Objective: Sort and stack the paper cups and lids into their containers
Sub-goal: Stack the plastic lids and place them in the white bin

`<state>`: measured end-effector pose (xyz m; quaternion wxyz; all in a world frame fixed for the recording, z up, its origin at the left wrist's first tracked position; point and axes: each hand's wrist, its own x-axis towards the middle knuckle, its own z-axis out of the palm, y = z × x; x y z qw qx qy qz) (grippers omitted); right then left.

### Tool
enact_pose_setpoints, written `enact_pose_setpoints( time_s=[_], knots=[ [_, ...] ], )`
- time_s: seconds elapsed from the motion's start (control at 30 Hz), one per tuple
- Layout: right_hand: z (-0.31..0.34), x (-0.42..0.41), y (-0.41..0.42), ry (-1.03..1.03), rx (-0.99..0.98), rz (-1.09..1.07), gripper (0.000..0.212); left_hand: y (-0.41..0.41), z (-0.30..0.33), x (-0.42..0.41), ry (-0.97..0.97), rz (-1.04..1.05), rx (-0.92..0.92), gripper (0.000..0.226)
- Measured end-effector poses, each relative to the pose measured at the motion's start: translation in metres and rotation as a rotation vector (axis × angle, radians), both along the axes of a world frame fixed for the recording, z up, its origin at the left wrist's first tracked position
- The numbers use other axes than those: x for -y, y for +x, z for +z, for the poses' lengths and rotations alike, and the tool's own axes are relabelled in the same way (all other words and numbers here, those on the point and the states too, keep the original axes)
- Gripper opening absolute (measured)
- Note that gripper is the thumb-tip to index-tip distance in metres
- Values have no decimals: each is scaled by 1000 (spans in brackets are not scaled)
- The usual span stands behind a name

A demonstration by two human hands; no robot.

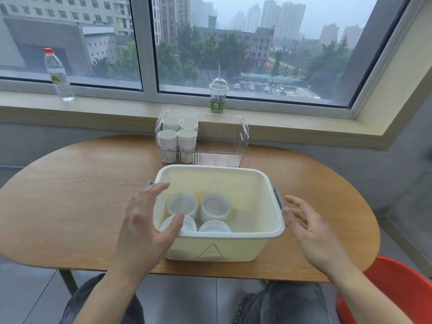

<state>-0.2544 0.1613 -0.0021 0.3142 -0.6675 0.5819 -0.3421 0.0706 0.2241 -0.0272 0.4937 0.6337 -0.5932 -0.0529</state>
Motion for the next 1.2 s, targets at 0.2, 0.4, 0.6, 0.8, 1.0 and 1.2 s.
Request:
enact_pose_setpoints(
  time_s=[0.2, 0.4, 0.6, 0.8, 1.0, 1.2],
  knots=[
    [-1, -2, 11, -44, 108, 13, 36, 6, 1, -2, -10, 0, 12, 64],
    [0, -7, 15, -140, 69, -11, 40, 5, 4, 1, -52, -60, 48, 62],
    [-6, -8, 21, -151, -46, 41, 51, 9, 1, 2, -43, -82, 76, 61],
    [-9, -12, 29, -175, -205, 51, 70, 21, -6, -13, 99, -26, 83, 91],
    [-10, -12, 36, -111, -276, 91, 68, 20, -14, -14, 191, -62, 74, 104],
    [-12, 5, 12, -95, -266, 58, 54, -1, -13, 8, 229, -112, 106, 107]
  ],
)
